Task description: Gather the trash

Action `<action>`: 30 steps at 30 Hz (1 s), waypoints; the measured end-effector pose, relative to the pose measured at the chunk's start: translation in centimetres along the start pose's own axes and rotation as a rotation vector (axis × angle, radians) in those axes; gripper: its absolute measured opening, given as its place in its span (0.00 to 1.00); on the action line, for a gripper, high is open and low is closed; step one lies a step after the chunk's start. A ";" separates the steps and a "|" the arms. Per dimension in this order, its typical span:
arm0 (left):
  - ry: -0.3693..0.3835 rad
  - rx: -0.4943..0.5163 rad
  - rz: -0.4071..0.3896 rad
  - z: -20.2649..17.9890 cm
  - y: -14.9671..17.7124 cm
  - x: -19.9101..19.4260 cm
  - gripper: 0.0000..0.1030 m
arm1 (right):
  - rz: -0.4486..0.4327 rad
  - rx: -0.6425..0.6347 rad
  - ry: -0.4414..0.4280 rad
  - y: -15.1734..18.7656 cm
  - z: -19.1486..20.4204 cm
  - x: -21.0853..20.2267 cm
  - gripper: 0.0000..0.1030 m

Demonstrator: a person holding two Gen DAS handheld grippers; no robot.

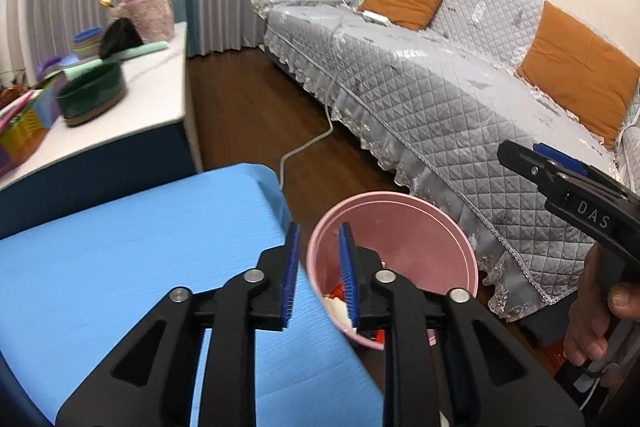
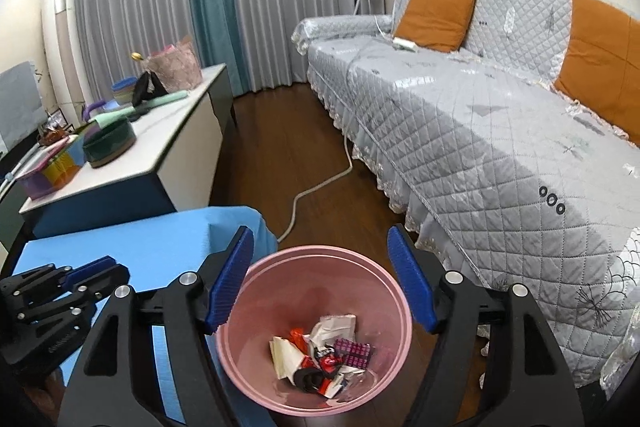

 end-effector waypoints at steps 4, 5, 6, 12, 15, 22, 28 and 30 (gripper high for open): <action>-0.015 -0.008 -0.046 1.3 0.5 -3.6 0.32 | -0.037 -0.025 -0.018 0.8 2.2 -2.8 0.67; -0.023 -0.012 -0.059 1.8 0.8 -4.7 0.34 | -0.047 -0.035 -0.023 1.0 2.8 -3.5 0.67; -0.030 -0.019 -0.069 2.4 1.1 -5.7 0.35 | -0.060 -0.046 -0.027 1.2 3.6 -4.5 0.67; -0.073 -0.050 -0.101 5.0 3.7 -10.9 0.41 | -0.071 -0.039 -0.066 3.5 7.1 -8.6 0.69; -0.112 -0.066 -0.121 6.3 5.4 -13.4 0.45 | -0.064 -0.054 -0.082 5.1 9.0 -10.2 0.69; -0.200 -0.128 -0.159 8.3 9.3 -18.4 0.55 | -0.050 -0.088 -0.093 8.6 12.0 -13.4 0.73; -0.269 -0.162 -0.172 8.6 13.6 -21.0 0.75 | -0.034 -0.111 -0.087 11.7 13.3 -15.3 0.74; -0.300 -0.170 -0.170 8.8 14.9 -21.4 0.84 | -0.042 -0.131 -0.078 12.6 13.8 -15.8 0.78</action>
Point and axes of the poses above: each gripper's, at about its wrist camera, not at the fingertips, and x roughly the way its jaws point, z to its left, y to its underside, the point moved 5 cm from there along x, roughly the way its jaws point, and after that the axes turned 7 degrees about y, right-handed, at the moved point
